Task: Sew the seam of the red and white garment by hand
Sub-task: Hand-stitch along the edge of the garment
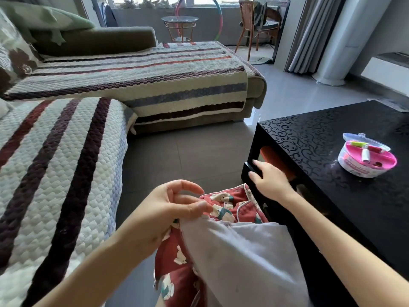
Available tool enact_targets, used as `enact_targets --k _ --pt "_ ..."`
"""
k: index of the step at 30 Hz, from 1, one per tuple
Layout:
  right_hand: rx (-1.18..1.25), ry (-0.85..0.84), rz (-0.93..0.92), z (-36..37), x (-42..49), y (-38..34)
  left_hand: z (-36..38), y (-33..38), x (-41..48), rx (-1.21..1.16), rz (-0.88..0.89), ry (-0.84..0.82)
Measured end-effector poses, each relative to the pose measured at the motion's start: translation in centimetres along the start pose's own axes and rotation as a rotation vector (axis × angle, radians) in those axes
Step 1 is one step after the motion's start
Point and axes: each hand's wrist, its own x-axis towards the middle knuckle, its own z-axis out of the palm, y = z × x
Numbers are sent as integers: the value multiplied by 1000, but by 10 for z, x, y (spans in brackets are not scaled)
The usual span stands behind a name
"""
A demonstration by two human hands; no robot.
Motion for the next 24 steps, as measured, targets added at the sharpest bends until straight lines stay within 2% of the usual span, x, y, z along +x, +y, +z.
enact_targets --k 1,2,3,5,7,11,15,20,24 --pt "319 -76 -148 -4 -22 -22 1 1 -1 10 11 -5" --pt "635 -226 -271 -8 -46 -44 1 1 -2 16 20 -12" --pt "849 -384 -343 -12 -66 -63 2 1 -2 21 31 -18" --pt "972 -559 -409 -12 -87 -83 1 1 -1 32 55 -21" --pt "950 -570 -417 -10 -91 -87 -2 2 -1 26 66 -10" --pt "770 -483 -444 -9 -82 -79 -11 3 4 58 32 -8" --pt "837 -402 -390 -14 -66 -61 -19 -2 10 75 -50 -52" --pt "511 -227 -319 -23 -32 -10 -35 -9 10 59 -102 -107" --pt "386 -86 -223 -36 -7 31 -52 -15 13 36 -139 -80"
